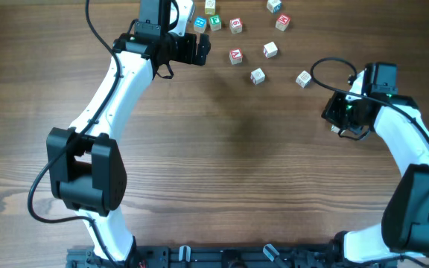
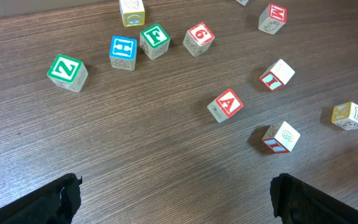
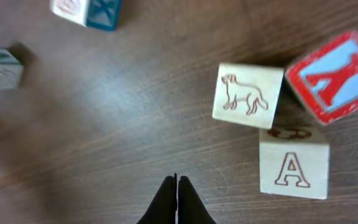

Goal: Form a circle

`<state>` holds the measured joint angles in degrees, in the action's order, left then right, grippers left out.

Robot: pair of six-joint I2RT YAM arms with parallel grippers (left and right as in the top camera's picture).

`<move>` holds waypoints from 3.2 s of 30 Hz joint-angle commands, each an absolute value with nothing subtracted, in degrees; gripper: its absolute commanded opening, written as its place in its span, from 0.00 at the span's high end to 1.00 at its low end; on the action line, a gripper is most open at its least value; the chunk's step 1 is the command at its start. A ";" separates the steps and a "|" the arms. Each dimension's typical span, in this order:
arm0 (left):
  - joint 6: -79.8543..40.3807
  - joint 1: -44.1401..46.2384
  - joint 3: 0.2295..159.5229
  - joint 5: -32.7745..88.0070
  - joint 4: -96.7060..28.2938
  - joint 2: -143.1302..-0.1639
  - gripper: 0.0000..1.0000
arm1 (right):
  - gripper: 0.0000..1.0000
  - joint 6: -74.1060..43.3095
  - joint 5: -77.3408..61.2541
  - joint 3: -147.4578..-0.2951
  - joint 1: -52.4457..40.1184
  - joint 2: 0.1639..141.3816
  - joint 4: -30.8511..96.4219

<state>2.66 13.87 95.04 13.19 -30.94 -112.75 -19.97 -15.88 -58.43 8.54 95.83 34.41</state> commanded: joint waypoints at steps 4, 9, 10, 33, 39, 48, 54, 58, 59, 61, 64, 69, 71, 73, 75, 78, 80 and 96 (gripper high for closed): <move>2.50 14.13 94.76 13.45 -30.94 -113.25 0.00 | 0.96 -19.55 -12.25 -58.57 7.73 98.91 35.88; 2.50 14.13 94.76 13.45 -30.94 -113.25 0.00 | 0.96 -21.61 -6.39 -58.57 7.73 98.91 37.36; 2.50 14.13 94.76 13.47 -30.94 -113.25 0.00 | 0.95 -22.11 -5.54 -58.57 7.73 98.91 37.32; 2.50 14.13 94.76 13.45 -30.94 -113.25 0.00 | 0.96 -16.91 -12.23 -58.57 7.66 100.75 33.67; 2.50 14.13 94.76 13.45 -30.94 -113.25 0.00 | 0.96 -15.70 -9.61 -58.57 6.50 100.29 41.87; 2.50 14.13 94.76 13.47 -30.94 -113.25 0.00 | 0.96 -24.23 9.15 -58.57 6.28 100.29 47.99; 2.50 14.13 94.76 13.47 -30.94 -113.25 0.00 | 0.96 -29.71 15.00 -58.57 6.59 100.29 47.62; 2.50 14.13 94.76 13.45 -30.94 -113.25 0.00 | 0.95 -30.04 13.23 -58.57 7.27 100.29 46.72; 2.50 14.13 94.76 13.45 -30.94 -113.25 0.00 | 0.96 -30.00 11.79 -58.57 7.38 100.29 46.37; 2.50 14.13 94.76 13.47 -30.94 -113.25 0.00 | 0.96 -30.04 9.23 -58.57 7.42 100.29 45.76; 2.50 14.13 94.76 13.45 -30.94 -113.25 0.00 | 0.95 -30.15 6.66 -58.57 7.42 100.29 45.69; 2.50 14.13 94.76 13.45 -30.94 -113.25 0.00 | 0.96 -32.60 2.90 -58.57 7.60 100.29 46.39; 2.50 14.13 94.76 13.47 -30.94 -113.25 0.00 | 0.96 -32.60 3.09 -58.57 7.75 100.29 46.37; 2.50 14.13 94.76 13.45 -30.94 -113.25 0.00 | 0.96 -32.56 3.46 -58.57 8.21 100.29 46.35; 2.50 14.13 94.76 13.45 -30.94 -113.25 0.00 | 0.95 -32.60 5.28 -58.57 8.60 100.29 46.26; 2.50 14.13 94.76 13.45 -30.94 -113.25 0.00 | 0.96 -32.62 7.03 -58.57 9.23 100.29 45.08; 2.50 14.13 94.76 13.47 -30.94 -113.25 0.00 | 0.96 -33.10 6.98 -58.57 9.52 100.29 44.16; 2.50 14.13 94.76 13.45 -30.94 -113.25 0.00 | 0.96 -33.89 6.31 -58.57 9.52 100.29 41.58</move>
